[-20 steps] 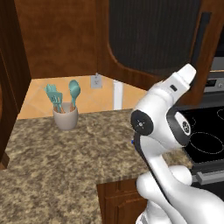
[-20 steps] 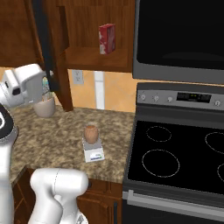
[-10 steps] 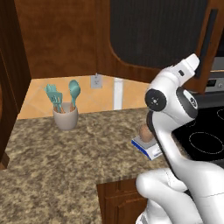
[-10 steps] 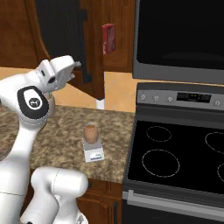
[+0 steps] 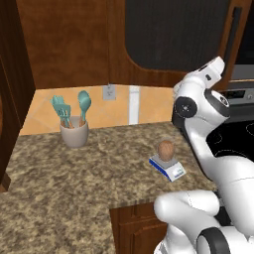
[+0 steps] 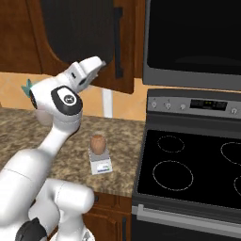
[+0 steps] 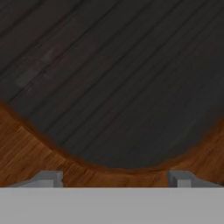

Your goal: Pick the honey bottle and place it on the digital scale for weighing, and close the cabinet.

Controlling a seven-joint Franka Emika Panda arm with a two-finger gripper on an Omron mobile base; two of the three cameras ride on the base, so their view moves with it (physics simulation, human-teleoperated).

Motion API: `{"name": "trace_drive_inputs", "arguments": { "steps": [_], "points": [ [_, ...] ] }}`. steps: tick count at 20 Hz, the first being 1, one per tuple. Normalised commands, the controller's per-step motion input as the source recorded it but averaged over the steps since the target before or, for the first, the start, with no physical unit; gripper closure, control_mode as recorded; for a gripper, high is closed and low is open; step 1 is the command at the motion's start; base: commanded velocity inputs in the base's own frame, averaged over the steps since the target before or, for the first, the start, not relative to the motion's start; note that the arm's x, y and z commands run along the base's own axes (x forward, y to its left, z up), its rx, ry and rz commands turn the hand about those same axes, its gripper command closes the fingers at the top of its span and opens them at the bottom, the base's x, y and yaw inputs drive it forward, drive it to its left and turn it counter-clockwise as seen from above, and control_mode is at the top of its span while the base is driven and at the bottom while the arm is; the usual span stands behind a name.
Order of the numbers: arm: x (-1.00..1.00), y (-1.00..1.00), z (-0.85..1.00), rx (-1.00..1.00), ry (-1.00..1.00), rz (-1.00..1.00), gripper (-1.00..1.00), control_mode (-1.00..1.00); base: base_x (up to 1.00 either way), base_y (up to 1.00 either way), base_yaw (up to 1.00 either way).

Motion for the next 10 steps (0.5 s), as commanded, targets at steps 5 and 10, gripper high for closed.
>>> {"name": "trace_drive_inputs", "arguments": {
  "steps": [5,10],
  "points": [
    [0.97,-0.06,-0.12,0.00,-0.04,0.00,-1.00,-1.00,0.00,0.00,0.00],
    [1.00,-0.10,-0.16,0.00,-0.02,0.00,-1.00,-1.00,0.00,0.00,0.00]
  ]
}}
